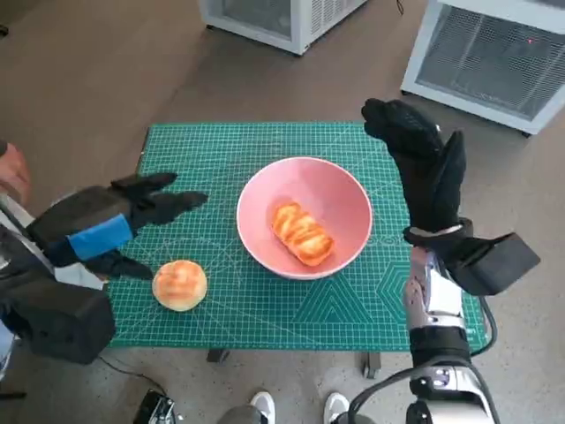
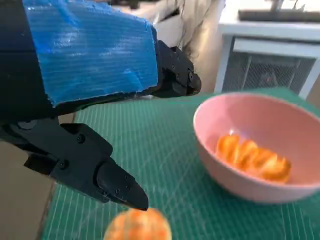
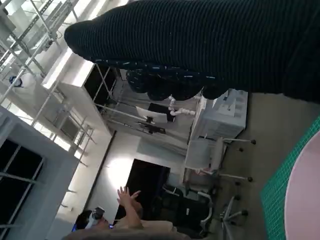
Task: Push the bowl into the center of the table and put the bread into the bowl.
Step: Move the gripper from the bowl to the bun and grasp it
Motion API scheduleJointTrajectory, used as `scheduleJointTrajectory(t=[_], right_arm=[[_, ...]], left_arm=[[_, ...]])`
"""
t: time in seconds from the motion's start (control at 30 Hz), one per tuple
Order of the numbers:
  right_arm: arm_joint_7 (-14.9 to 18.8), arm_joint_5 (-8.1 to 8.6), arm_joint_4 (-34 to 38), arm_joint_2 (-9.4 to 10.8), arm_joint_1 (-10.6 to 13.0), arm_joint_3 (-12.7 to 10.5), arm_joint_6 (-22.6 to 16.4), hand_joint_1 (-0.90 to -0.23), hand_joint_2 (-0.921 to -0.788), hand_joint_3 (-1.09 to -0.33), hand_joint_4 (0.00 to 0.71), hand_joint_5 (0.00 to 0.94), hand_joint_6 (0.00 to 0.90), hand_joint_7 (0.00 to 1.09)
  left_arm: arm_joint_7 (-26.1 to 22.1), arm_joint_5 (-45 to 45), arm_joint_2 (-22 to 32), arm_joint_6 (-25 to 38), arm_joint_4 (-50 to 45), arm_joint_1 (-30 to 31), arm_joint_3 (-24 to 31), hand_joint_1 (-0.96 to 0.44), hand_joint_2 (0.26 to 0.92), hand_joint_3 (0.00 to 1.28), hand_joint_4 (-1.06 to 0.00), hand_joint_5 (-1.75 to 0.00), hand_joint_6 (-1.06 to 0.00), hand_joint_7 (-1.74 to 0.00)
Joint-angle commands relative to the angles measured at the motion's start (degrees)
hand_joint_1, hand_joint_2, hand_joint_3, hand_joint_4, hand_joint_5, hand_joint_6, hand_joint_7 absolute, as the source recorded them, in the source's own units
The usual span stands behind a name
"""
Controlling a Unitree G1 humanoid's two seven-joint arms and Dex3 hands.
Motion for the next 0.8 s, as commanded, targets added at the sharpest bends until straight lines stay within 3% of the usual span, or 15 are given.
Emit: scheduleJointTrajectory(t=[0.03, 0.43, 0.8], right_arm=[[1.4, 0.01, 1.9, 0.2, 0.0, 0.1, 0.4, -0.668, -0.921, -0.736, 0.284, 0.0, 0.136, 0.46], [2.7, 0.59, 1.9, 0.2, 0.0, -0.1, 0.6, -0.667, -0.921, -0.738, 0.283, 0.0, 0.133, 0.46], [3.1, 0.5, 1.9, 0.1, 0.1, -0.3, 0.6, -0.668, -0.921, -0.738, 0.283, 0.0, 0.132, 0.46]], left_arm=[[-2.9, -1.2, 1.8, 1.5, -1.0, 3.6, -0.4, -0.22, 0.713, 0.0, -0.17, 0.0, -0.29, 0.0], [-4.4, 0.1, 1.6, 1.8, 0.9, 6.3, -3.2, -0.18, 0.718, 0.0, -0.17, 0.0, -0.28, 0.0], [-3.0, 2.1, -0.4, -1.3, 6.4, 6.1, -8.1, -0.17, 0.721, 0.0, -0.18, -0.01, -0.29, 0.0]])
